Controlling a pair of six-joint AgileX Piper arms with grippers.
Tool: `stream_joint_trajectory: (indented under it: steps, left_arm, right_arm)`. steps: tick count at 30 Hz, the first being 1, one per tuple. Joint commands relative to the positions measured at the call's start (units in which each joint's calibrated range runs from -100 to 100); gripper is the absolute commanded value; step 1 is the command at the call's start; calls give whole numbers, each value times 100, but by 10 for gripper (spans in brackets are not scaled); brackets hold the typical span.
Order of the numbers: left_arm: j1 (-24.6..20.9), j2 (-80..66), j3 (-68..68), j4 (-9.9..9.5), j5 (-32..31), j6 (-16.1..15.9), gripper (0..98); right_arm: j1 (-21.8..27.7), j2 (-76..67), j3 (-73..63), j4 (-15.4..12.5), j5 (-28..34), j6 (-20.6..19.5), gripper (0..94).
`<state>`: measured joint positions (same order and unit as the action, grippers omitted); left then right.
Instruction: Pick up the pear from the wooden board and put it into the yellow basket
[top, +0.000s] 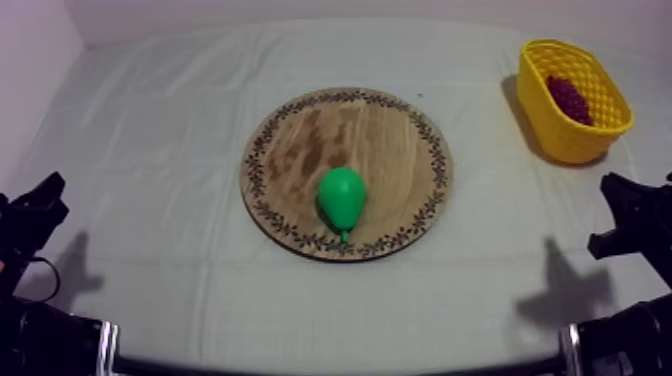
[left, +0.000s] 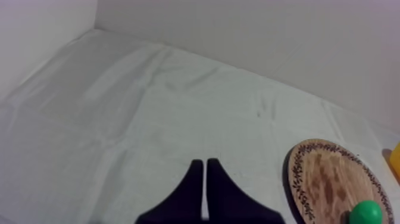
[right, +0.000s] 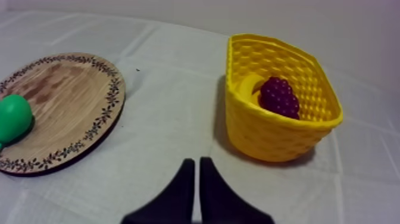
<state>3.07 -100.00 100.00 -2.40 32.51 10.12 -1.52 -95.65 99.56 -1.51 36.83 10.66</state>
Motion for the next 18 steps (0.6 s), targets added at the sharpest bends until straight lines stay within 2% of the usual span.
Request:
stream_joint_trajectory:
  steps: [1, 14, 18]
  left_arm:
    - [1, 0, 0, -2, -1, 1, 1]
    - [1, 0, 0, -2, -1, 1, 1]
    - [1, 0, 0, -2, -1, 1, 1]
  right_arm:
    - [-32, -10, 22, 2, 11, 60, 6]
    - [-32, -10, 22, 2, 11, 66, 6]
    - [-45, -10, 3, -4, -44, 210, 5]
